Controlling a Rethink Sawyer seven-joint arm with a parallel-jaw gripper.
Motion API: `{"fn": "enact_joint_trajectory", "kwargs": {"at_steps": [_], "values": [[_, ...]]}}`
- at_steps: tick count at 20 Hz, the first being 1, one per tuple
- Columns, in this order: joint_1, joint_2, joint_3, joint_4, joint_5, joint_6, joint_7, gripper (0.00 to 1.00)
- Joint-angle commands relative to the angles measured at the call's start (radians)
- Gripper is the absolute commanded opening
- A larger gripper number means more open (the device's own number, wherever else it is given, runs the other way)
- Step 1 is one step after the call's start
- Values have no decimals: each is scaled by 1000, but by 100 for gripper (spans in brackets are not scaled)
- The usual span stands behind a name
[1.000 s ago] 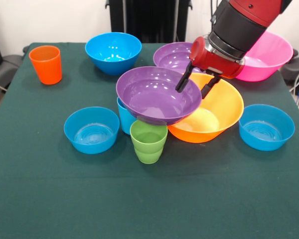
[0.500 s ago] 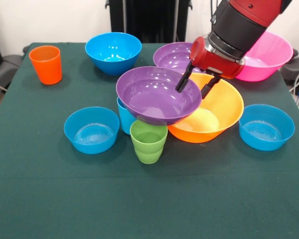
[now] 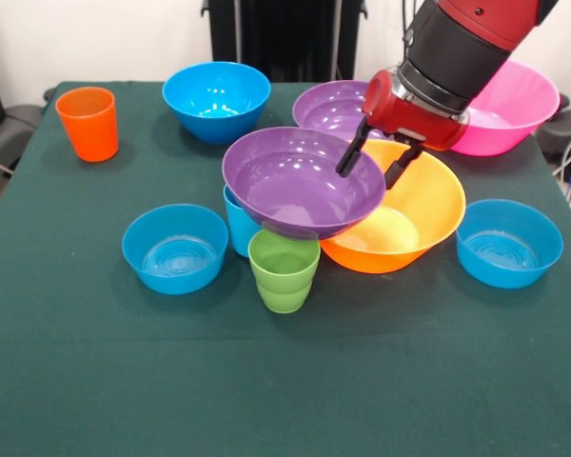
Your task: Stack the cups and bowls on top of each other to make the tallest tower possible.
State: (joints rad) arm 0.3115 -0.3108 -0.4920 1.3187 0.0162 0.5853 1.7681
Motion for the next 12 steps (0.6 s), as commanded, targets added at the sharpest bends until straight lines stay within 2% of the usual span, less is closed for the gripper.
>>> {"fn": "enact_joint_trajectory", "kwargs": {"at_steps": [1,12], "values": [[-31,-12,134,-20,47,82,133,100],[-42,-26,149,-6,64,71,125,100]]}}
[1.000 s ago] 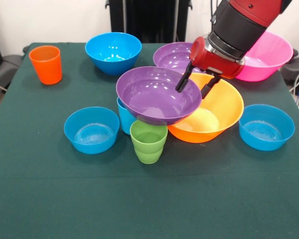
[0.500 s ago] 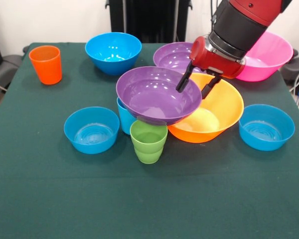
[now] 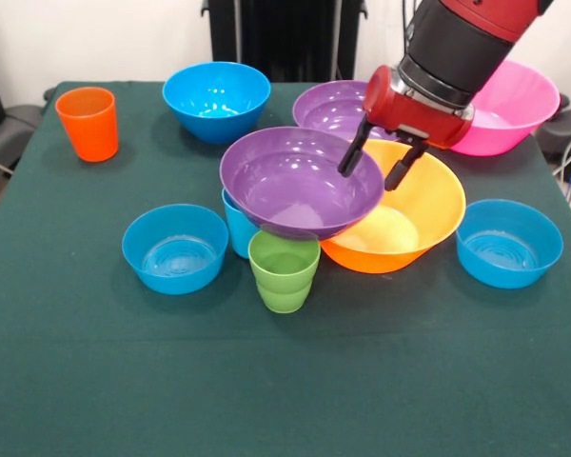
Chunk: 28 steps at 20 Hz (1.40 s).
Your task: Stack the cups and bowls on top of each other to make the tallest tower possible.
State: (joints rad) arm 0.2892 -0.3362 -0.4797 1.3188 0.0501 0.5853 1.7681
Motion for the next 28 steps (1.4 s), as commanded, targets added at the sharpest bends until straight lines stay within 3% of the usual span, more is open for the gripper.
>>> {"fn": "enact_joint_trajectory", "kwargs": {"at_steps": [1,12,28], "values": [[-18,1,135,-7,30,71,125,100],[-25,0,129,-37,30,134,107,100],[-22,0,126,-37,23,138,109,100]]}}
